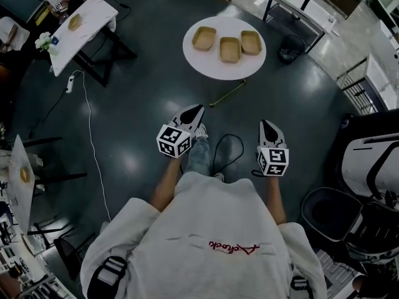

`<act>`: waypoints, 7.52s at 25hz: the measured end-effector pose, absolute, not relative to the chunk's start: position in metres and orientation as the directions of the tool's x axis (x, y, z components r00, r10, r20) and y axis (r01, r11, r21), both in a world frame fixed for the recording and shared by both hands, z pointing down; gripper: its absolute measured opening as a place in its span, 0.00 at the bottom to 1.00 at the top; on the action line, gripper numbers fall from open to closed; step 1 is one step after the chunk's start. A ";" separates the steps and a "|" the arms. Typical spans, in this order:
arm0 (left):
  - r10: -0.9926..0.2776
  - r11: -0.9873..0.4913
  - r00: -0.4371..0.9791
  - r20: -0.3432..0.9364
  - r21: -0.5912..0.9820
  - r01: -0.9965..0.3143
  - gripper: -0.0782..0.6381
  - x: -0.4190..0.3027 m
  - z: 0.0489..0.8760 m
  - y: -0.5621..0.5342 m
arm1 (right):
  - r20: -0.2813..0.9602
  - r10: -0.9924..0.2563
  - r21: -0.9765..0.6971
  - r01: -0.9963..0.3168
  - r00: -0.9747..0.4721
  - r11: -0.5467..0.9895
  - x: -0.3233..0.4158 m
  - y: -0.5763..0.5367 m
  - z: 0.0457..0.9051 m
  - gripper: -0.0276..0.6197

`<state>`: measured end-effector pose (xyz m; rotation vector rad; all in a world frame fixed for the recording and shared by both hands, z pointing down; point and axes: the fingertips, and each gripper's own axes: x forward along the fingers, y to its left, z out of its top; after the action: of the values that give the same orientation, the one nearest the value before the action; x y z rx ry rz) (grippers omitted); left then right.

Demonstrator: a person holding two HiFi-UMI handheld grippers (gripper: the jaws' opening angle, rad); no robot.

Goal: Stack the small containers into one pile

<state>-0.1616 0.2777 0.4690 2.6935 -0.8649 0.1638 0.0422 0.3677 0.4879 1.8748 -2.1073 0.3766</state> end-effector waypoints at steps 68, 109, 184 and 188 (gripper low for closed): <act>-0.455 -0.809 0.862 0.223 0.301 -0.505 0.13 -0.071 0.485 -0.073 | 0.427 -0.904 0.001 -0.999 -0.035 0.040 0.125 0.022 0.499 0.07; -0.634 -0.613 0.688 0.353 0.313 -0.726 0.13 0.006 0.521 -0.154 | 0.534 -0.812 -0.059 -0.968 -0.238 0.244 0.260 -0.127 0.552 0.07; -0.516 -0.536 0.696 0.499 0.446 -0.717 0.13 -0.024 0.618 -0.087 | 0.788 -0.577 -0.285 -0.958 -0.216 -0.031 0.261 -0.115 0.709 0.10; -0.516 -0.545 0.703 0.490 0.445 -0.711 0.13 -0.020 0.614 -0.088 | 0.756 -0.620 -0.294 -0.955 -0.209 -0.037 0.263 -0.114 0.688 0.10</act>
<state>-0.0202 -0.0885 0.6140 2.2758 -0.9313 0.4000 0.2631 -0.1135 0.6879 1.6555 -1.8462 1.1336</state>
